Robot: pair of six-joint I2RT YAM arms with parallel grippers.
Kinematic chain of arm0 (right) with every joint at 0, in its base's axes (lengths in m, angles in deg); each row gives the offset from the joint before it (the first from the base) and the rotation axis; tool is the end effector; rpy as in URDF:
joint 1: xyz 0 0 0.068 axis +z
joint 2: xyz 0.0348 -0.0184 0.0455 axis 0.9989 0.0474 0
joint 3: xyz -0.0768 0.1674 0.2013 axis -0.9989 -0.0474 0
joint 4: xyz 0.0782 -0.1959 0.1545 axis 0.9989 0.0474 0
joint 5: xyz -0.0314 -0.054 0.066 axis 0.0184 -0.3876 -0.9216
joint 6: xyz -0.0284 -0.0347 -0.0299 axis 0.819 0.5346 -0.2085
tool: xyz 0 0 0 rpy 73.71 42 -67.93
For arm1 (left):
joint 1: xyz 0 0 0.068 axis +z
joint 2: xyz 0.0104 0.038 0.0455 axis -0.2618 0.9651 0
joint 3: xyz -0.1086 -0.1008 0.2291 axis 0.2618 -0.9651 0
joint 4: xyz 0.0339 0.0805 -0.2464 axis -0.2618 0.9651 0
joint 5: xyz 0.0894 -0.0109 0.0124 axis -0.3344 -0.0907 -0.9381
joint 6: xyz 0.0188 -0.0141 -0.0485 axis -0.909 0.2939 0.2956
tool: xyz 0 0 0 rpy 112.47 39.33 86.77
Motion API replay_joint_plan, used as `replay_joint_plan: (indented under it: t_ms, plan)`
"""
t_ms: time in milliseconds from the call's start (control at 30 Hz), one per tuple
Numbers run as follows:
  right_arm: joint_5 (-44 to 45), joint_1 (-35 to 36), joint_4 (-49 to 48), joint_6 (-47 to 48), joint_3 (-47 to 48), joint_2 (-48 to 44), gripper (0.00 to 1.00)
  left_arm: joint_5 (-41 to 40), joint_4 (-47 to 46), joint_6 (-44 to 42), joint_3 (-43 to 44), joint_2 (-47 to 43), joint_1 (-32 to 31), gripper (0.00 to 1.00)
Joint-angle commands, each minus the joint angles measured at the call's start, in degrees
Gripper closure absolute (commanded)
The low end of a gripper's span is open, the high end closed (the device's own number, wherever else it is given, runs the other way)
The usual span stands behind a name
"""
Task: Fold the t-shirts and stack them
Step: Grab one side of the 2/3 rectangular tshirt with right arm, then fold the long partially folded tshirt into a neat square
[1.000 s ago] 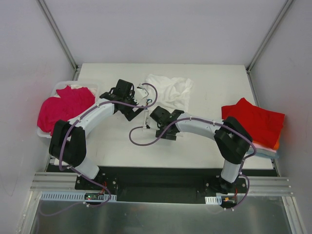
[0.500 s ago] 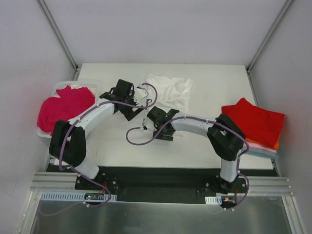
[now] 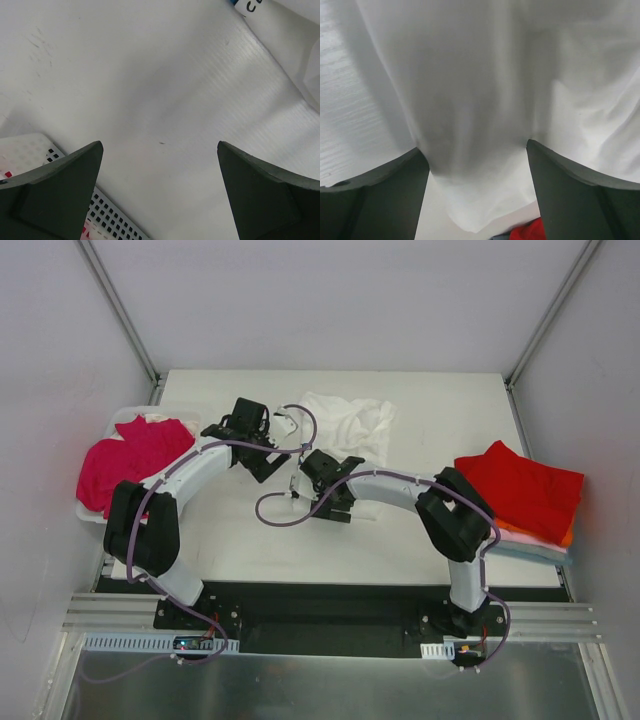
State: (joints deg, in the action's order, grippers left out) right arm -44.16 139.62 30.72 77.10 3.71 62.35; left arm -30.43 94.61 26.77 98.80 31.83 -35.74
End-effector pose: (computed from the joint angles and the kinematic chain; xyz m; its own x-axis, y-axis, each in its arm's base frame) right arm 0.2497 0.3100 0.1688 0.1840 -0.9783 -0.0953 -0.8889 -0.1242 -0.4409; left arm 0.3280 -0.1237 0.2492 -0.3905 0.7214 -0.5719 0.6794 0.6451 0.3498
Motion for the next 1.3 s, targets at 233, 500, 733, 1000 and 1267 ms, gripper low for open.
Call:
replay_joint_plan:
  t_ms: [233,500,733,1000,1267]
  plan:
    - [-9.6,-3.5,0.5,1.4,1.8,3.3,0.23,0.0,0.9,-0.4,1.4,-2.3,-0.1,0.01]
    - [-17.0,-4.1,2.0,1.9,1.3,3.3,0.30,-0.8,0.9,-0.7,1.5,-3.7,-0.1,0.01]
    - [-17.0,-3.8,3.1,1.4,0.3,2.1,0.67,-0.8,0.9,-0.7,1.9,-3.8,-0.1,0.01]
    - [-15.9,-0.6,6.2,-0.1,-4.8,-3.1,0.99,-2.0,0.9,-0.6,1.9,-4.9,0.0,0.01]
    - [-24.1,8.2,13.9,-0.5,-8.1,-11.4,0.99,-2.4,0.9,-0.4,2.1,-5.5,-0.1,0.01]
